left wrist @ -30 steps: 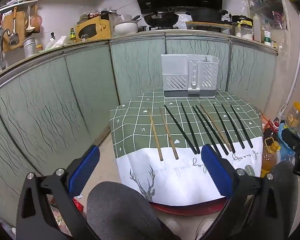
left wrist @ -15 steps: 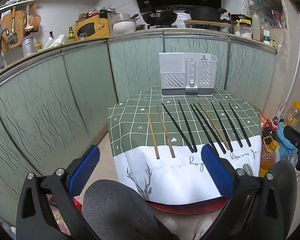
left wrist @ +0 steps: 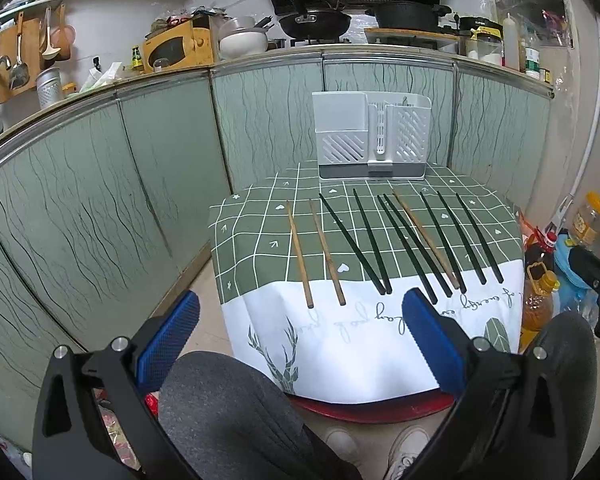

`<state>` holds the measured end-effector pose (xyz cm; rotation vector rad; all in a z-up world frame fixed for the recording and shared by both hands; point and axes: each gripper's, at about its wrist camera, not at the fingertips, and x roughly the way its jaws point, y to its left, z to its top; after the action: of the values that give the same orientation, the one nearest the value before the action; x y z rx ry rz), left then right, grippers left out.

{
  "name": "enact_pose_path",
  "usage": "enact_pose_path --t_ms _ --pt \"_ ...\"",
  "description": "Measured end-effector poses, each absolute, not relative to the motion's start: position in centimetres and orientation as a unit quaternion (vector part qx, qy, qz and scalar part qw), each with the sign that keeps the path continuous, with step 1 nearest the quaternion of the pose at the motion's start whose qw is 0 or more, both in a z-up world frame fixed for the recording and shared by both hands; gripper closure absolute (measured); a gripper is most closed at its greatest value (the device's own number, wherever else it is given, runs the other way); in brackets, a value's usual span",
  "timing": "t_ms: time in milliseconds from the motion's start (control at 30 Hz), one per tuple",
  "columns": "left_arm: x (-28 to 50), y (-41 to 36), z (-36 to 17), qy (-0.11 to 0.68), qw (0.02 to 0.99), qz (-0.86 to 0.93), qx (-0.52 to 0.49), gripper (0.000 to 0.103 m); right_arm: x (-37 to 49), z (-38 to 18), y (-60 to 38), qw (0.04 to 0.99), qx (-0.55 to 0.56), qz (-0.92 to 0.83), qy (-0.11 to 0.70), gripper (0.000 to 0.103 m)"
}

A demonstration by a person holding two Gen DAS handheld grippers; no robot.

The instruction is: Organize utensils

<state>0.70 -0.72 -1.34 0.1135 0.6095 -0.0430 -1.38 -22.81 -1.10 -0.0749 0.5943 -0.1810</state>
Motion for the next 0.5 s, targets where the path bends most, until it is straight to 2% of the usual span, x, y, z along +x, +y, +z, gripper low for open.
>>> enact_pose_path --t_ms 500 --pt "1.01 -0.13 -1.57 0.306 0.951 -0.031 0.029 0.005 -1.27 -1.33 -22.73 0.948 -0.039 -0.083 0.303 0.008"
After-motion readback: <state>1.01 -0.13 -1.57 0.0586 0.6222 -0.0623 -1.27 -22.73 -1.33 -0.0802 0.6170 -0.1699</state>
